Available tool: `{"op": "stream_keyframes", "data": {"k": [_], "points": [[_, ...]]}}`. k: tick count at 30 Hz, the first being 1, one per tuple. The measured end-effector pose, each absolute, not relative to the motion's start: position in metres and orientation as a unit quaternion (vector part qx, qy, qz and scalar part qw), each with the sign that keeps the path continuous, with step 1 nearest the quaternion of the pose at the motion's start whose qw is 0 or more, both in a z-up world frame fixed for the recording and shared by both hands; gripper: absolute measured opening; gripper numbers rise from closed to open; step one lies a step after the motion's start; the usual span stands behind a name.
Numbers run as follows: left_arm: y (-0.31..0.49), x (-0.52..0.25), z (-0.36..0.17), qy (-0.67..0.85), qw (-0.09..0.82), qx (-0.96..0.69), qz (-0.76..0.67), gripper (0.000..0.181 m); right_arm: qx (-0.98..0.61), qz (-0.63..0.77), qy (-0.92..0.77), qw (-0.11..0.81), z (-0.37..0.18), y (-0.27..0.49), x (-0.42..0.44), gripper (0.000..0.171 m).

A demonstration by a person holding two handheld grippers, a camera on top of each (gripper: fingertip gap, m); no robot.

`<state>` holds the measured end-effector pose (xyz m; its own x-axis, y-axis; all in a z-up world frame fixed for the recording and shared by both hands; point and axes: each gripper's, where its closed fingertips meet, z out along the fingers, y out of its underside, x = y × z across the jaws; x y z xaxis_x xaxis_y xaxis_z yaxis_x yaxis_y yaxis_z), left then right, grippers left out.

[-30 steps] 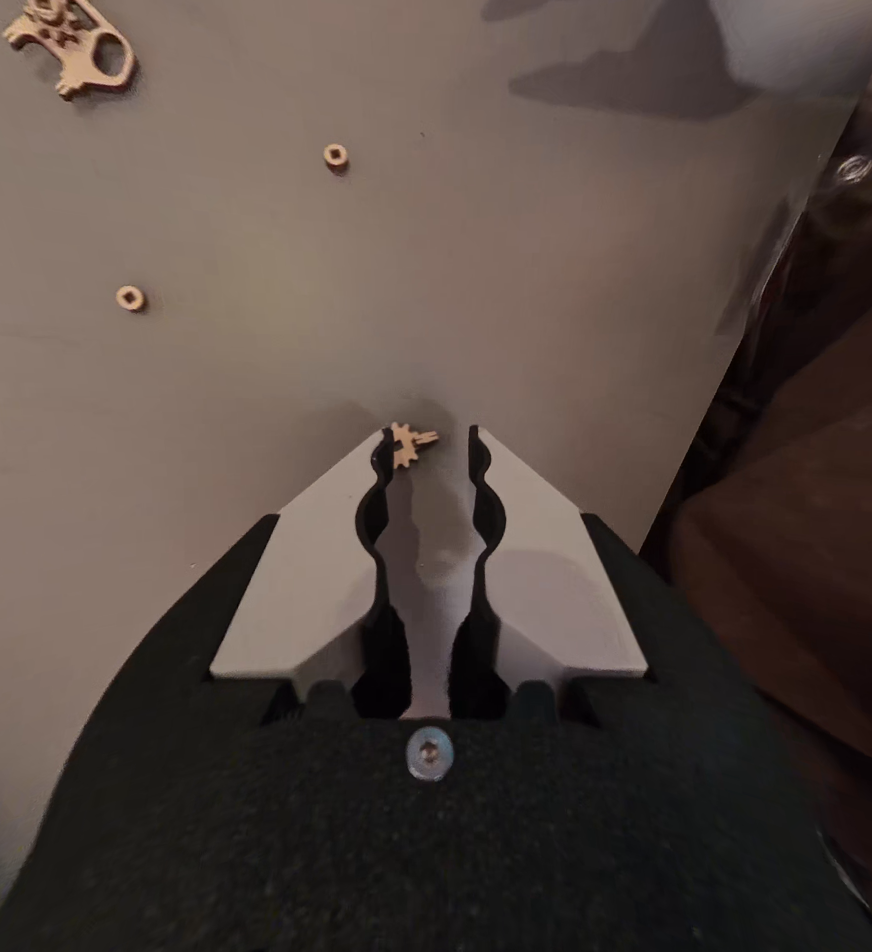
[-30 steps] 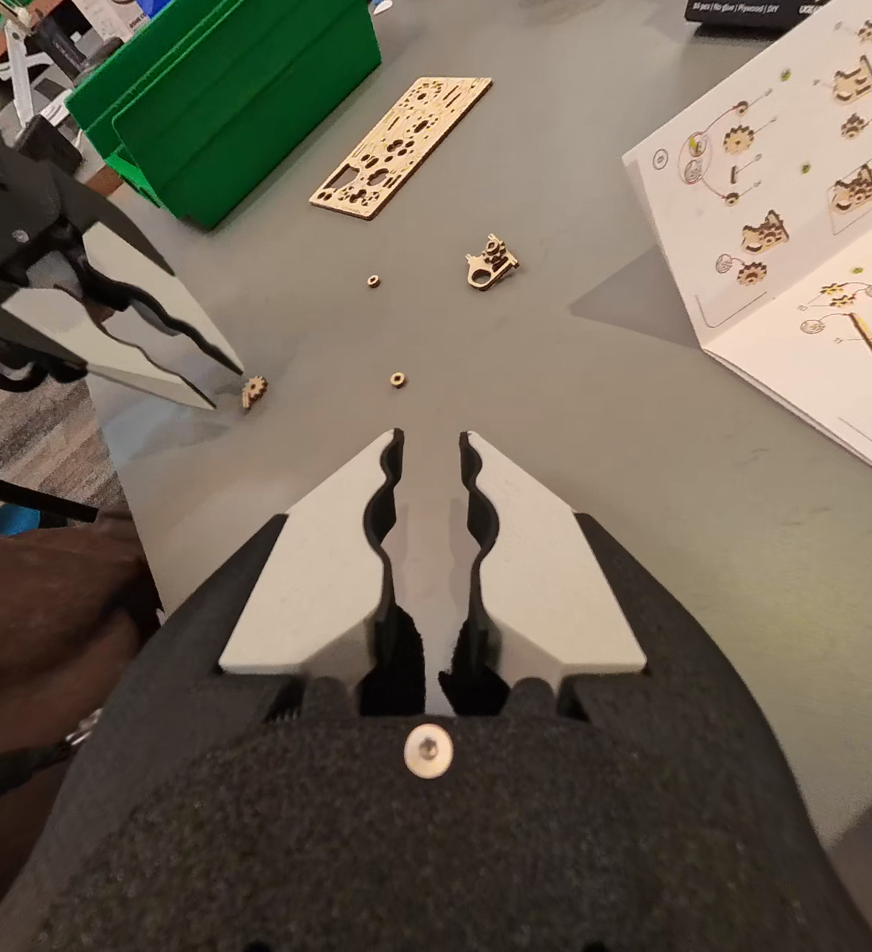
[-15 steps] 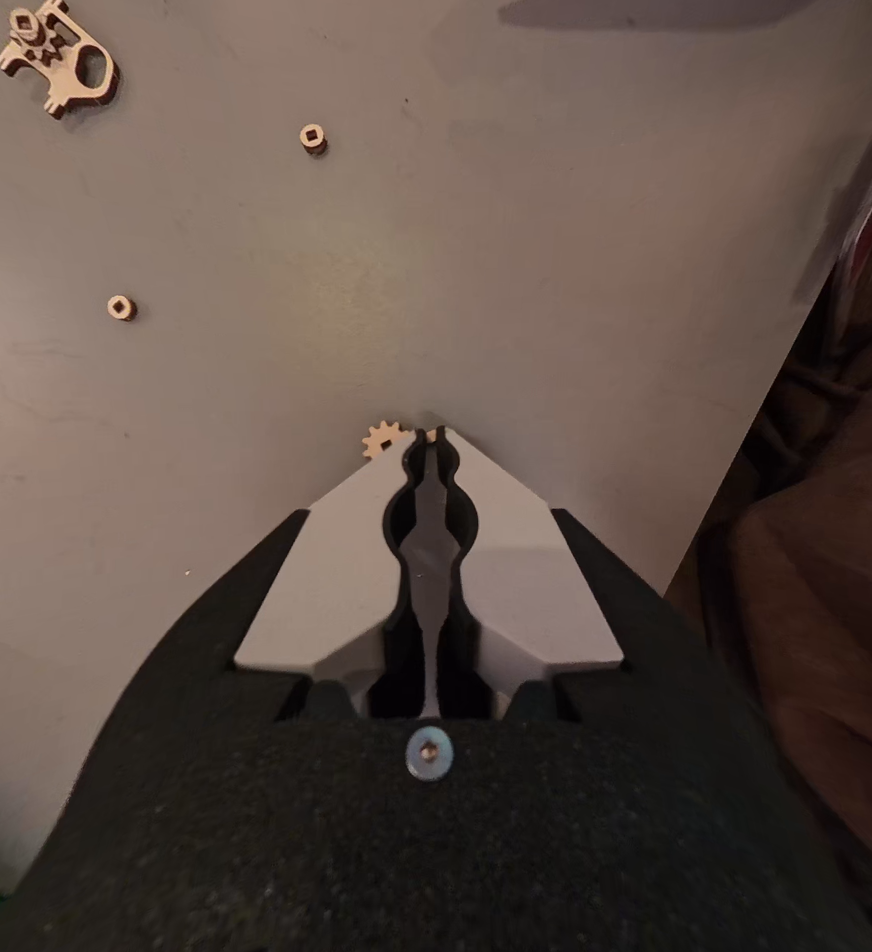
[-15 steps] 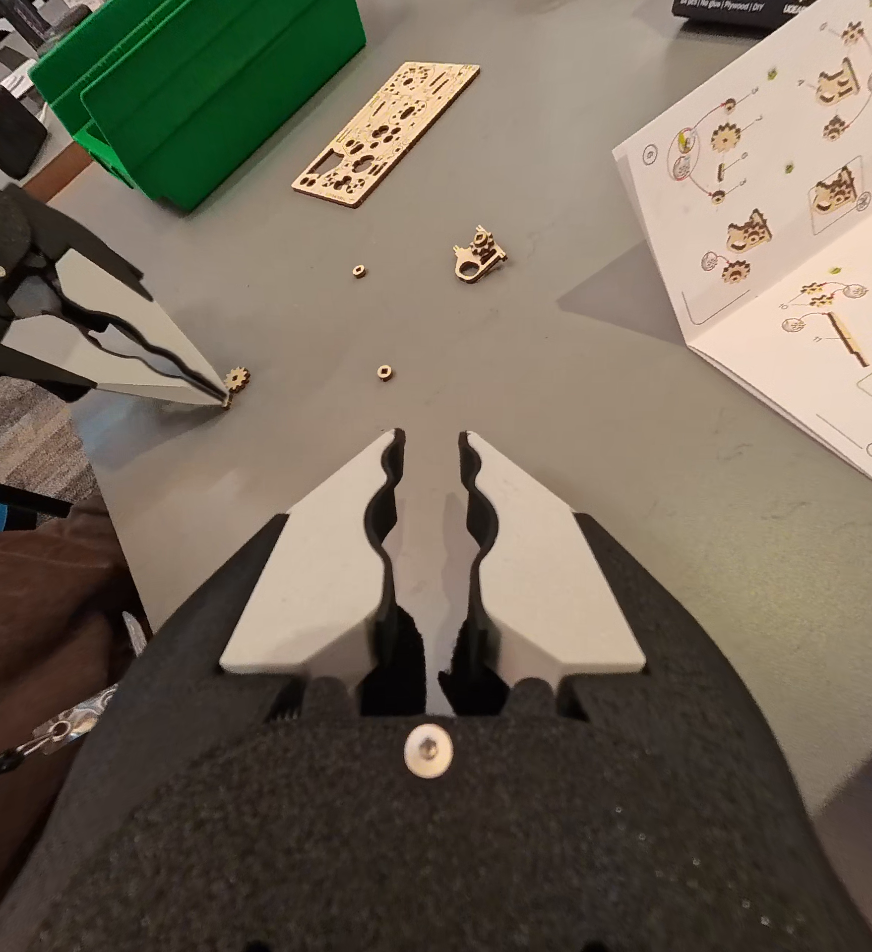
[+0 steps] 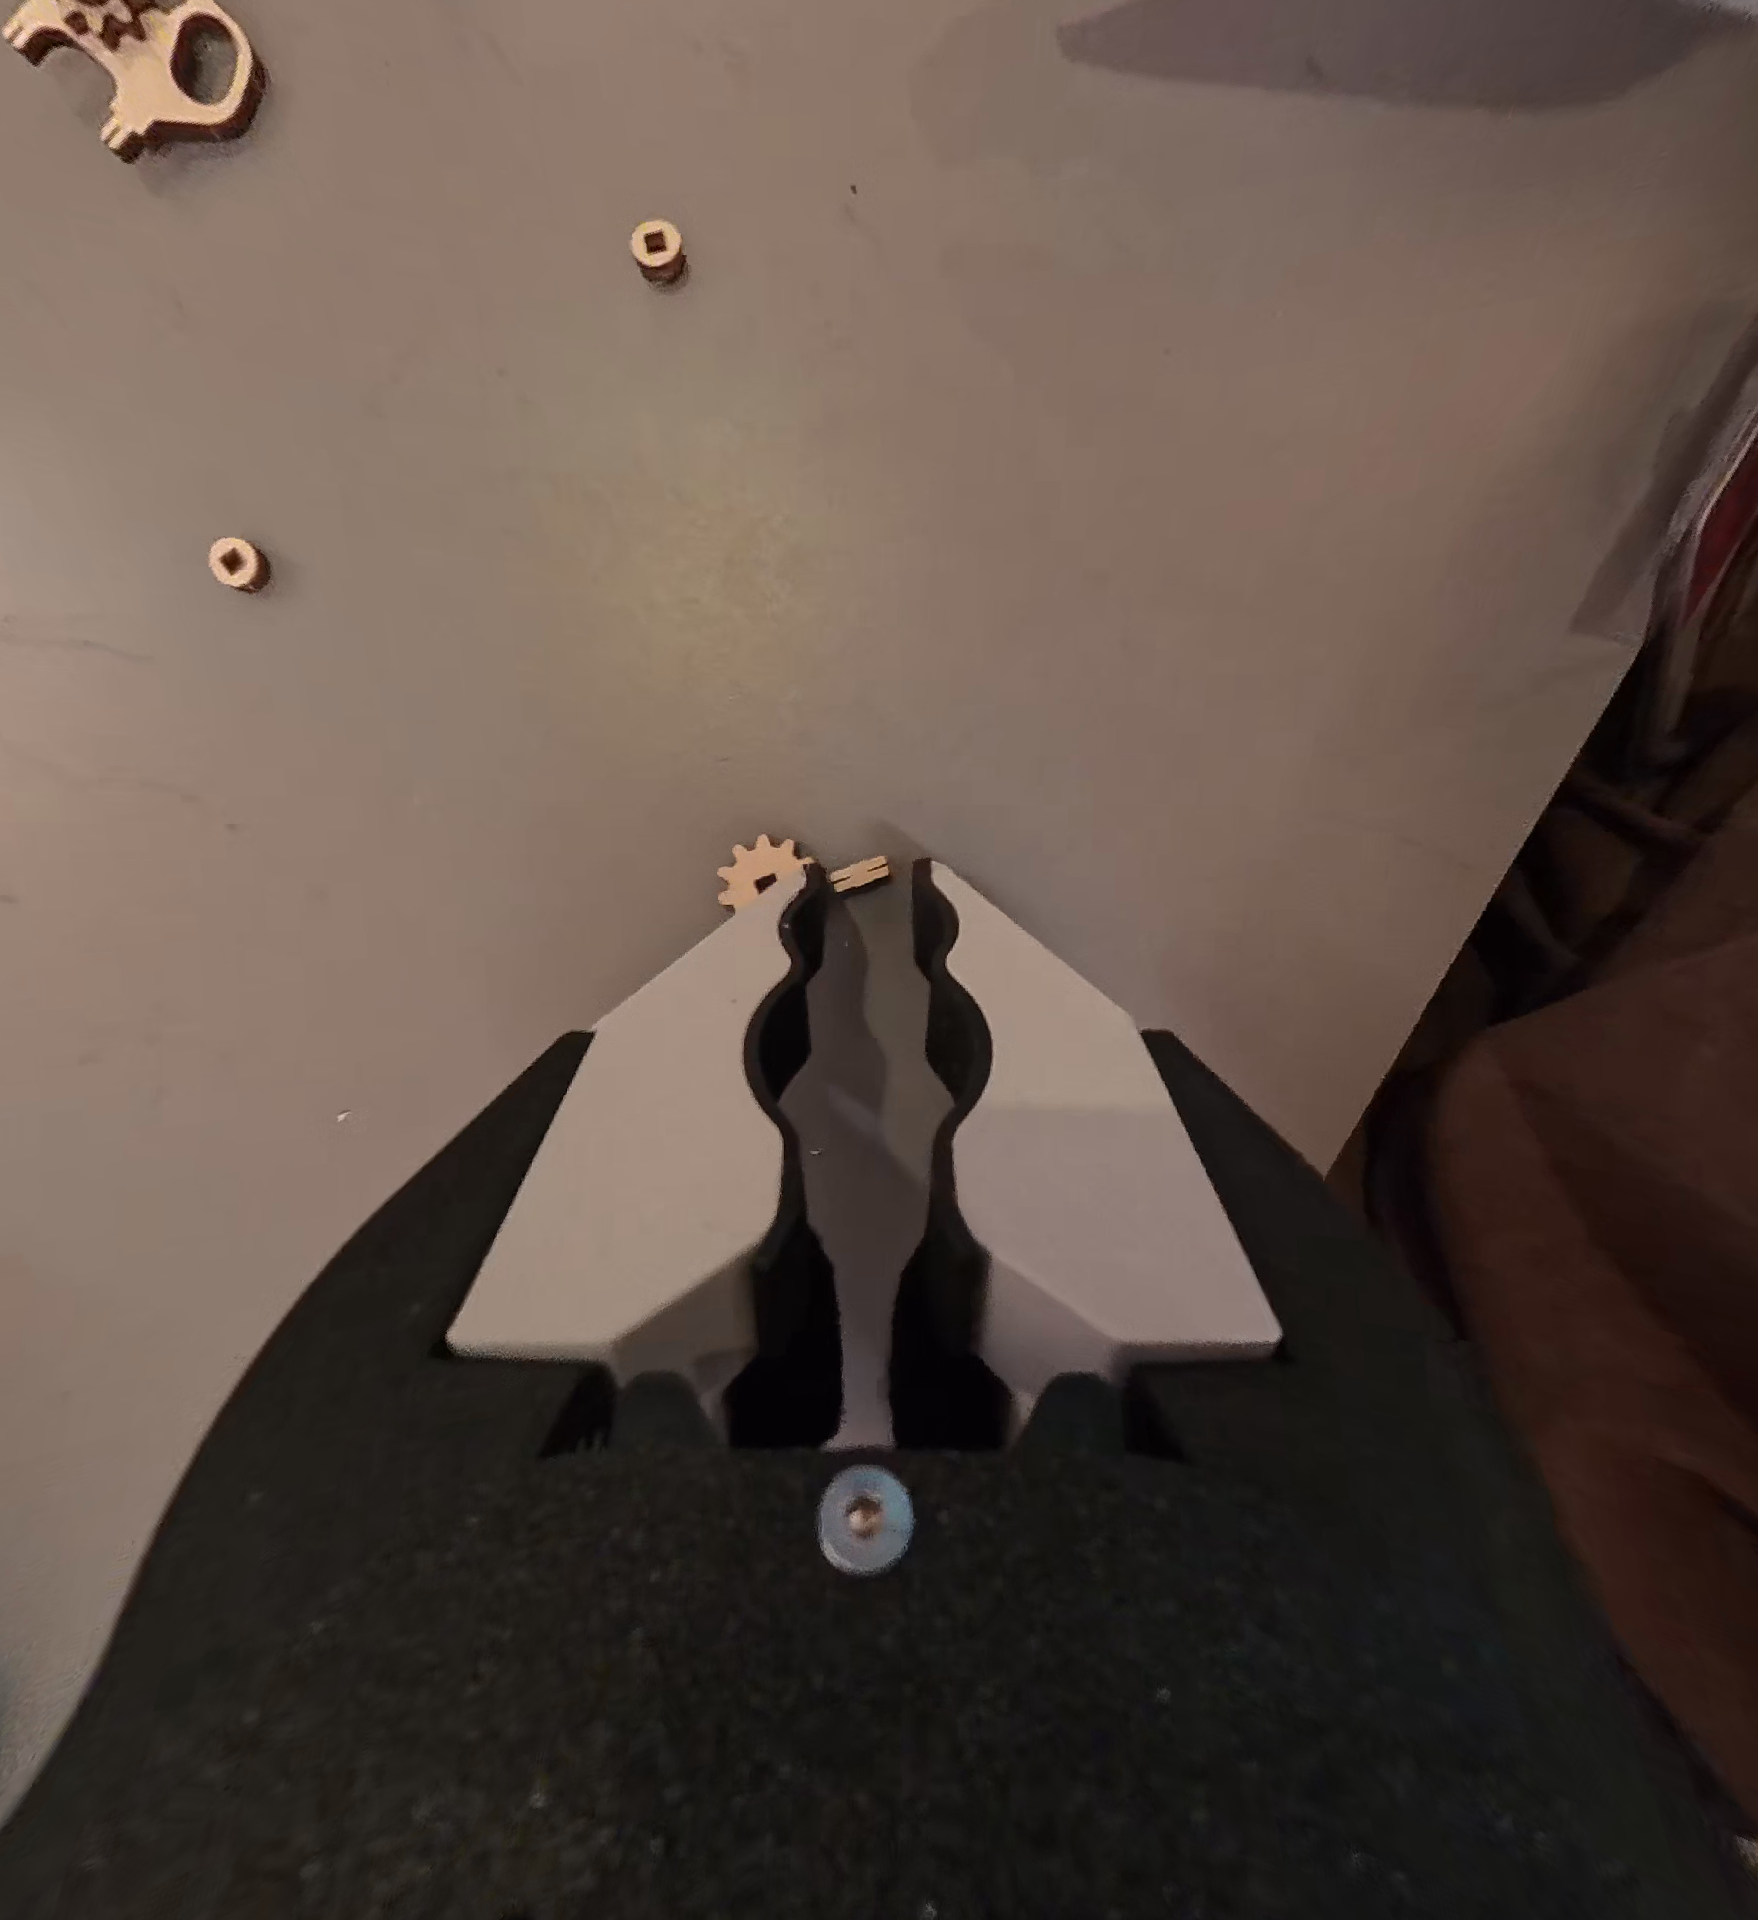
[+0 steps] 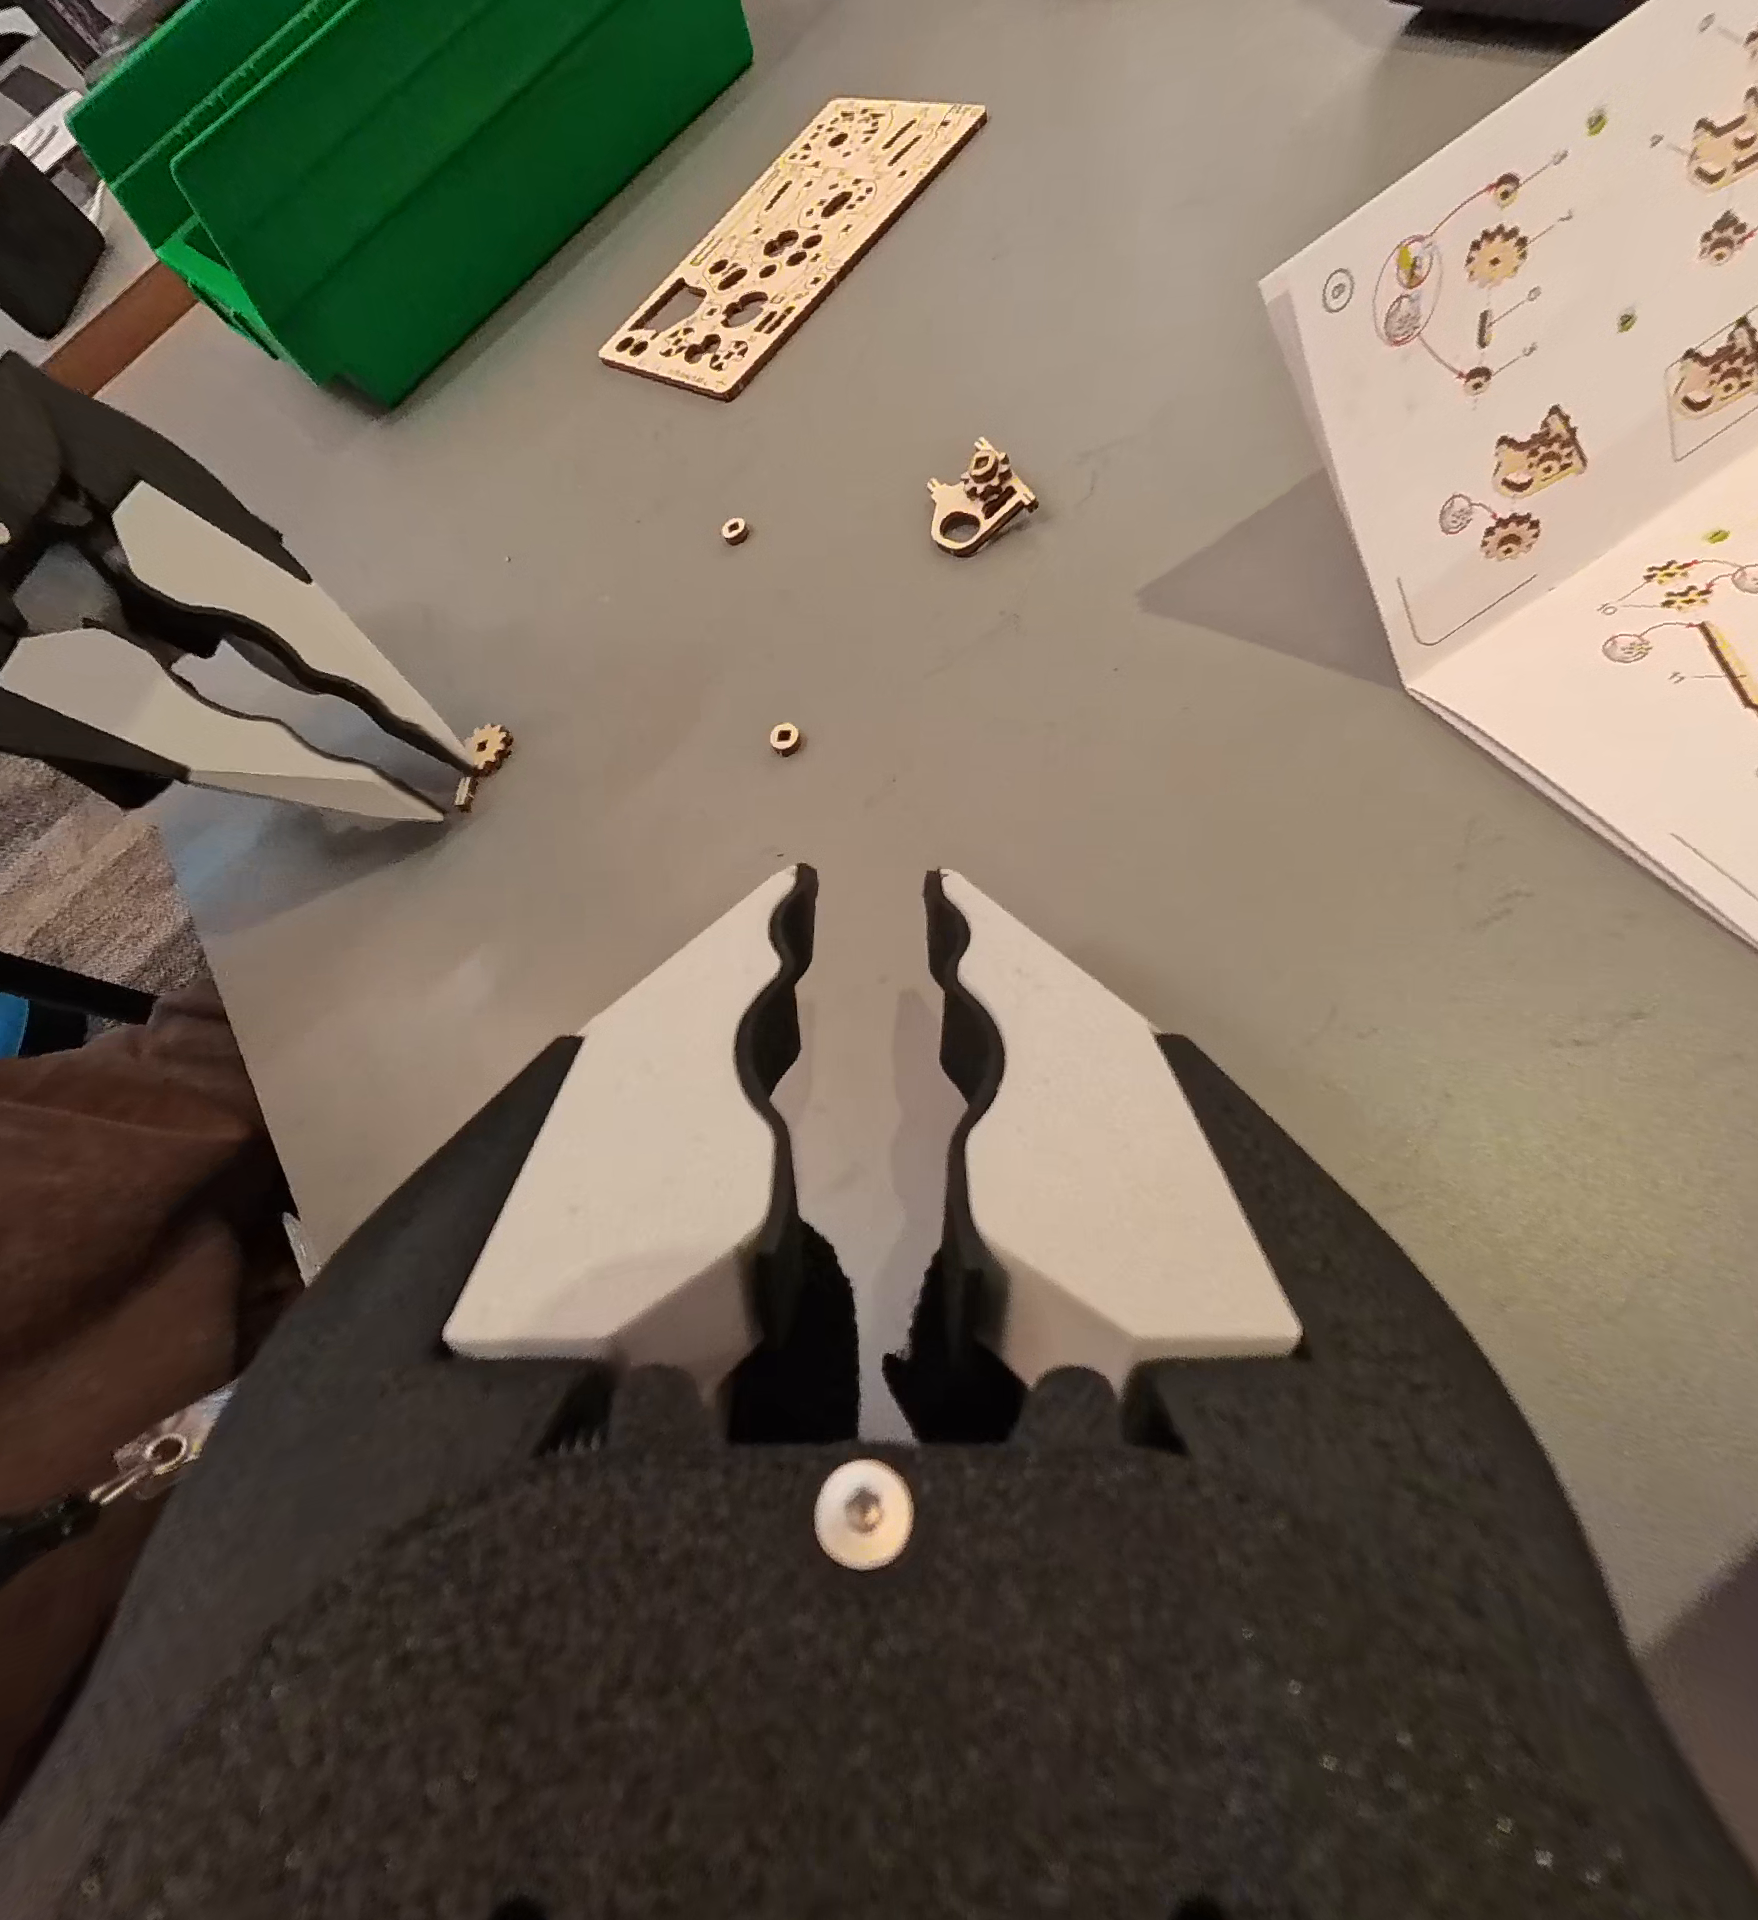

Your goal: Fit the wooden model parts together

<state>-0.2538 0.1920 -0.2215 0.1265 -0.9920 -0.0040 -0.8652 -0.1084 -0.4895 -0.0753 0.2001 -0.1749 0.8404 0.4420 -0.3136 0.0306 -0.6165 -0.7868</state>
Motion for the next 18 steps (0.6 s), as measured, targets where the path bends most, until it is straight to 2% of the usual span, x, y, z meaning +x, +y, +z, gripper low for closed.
{"op": "stream_keyframes", "data": {"k": [18], "points": [[0.1966, -0.2469, -0.2179, 0.655, 0.23, -0.71, -0.12, 0.0, -0.866, 0.247, -0.145, 0.409, -0.1773, 0.198, -0.0786, 0.021]]}}
